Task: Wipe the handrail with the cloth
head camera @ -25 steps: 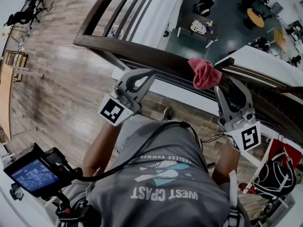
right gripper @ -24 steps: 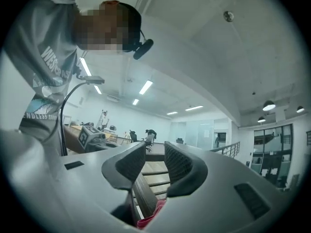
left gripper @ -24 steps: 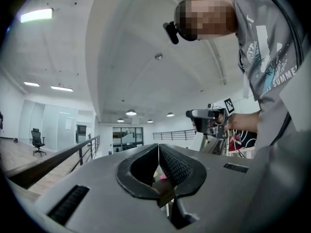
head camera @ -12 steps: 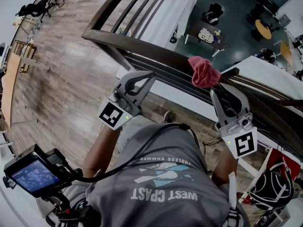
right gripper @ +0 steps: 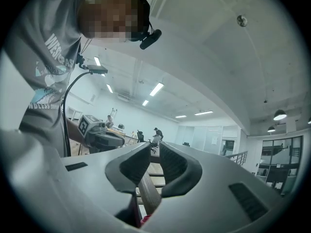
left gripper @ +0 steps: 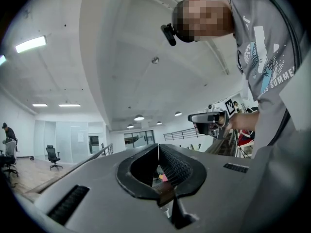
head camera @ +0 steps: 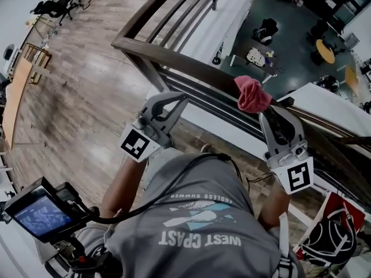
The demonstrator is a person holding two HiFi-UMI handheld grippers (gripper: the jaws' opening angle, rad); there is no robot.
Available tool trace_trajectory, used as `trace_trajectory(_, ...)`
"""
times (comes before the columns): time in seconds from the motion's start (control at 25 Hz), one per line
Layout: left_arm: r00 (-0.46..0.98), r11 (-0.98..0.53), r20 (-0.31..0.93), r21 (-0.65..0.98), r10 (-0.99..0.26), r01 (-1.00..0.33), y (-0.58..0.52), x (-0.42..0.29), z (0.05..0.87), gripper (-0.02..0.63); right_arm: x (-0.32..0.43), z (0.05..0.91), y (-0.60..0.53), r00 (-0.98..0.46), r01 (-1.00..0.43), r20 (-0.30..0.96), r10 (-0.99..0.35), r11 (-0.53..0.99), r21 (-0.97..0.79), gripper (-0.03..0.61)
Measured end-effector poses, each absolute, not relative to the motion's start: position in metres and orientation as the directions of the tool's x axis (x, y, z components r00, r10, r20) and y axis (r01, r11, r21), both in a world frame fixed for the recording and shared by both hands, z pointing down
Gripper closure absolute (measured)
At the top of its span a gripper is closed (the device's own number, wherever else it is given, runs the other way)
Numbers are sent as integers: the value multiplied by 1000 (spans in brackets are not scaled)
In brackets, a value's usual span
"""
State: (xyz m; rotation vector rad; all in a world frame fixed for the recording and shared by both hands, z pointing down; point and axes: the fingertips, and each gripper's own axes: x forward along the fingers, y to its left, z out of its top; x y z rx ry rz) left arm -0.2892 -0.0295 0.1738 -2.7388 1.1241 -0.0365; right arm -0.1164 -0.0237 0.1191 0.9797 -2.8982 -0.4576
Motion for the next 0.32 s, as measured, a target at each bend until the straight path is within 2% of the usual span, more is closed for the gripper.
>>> trace_trajectory(0.32, 710, -691, -58, -187, -702, -698, -13, -303, 163, 607, -124, 115, -11, -795, -589, -44, -605, 754, 291, 523)
